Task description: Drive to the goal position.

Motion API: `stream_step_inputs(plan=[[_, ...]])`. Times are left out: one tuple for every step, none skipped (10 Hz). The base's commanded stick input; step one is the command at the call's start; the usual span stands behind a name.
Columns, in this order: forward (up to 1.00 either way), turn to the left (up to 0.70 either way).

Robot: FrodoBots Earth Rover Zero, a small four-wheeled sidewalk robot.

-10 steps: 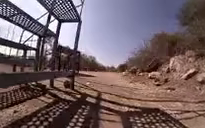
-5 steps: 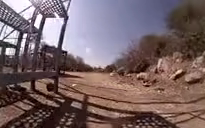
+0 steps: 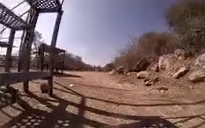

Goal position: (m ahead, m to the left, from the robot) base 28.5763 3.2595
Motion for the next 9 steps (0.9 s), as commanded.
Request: stream_step_inputs(plan=[[0.50,0.00],[0.50,0.00],[0.50,0.00],[0.50,0.00],[0.50,0.00],[0.50,0.00],[0.50,0.00],[0.50,0.00],[0.50,0.00]])
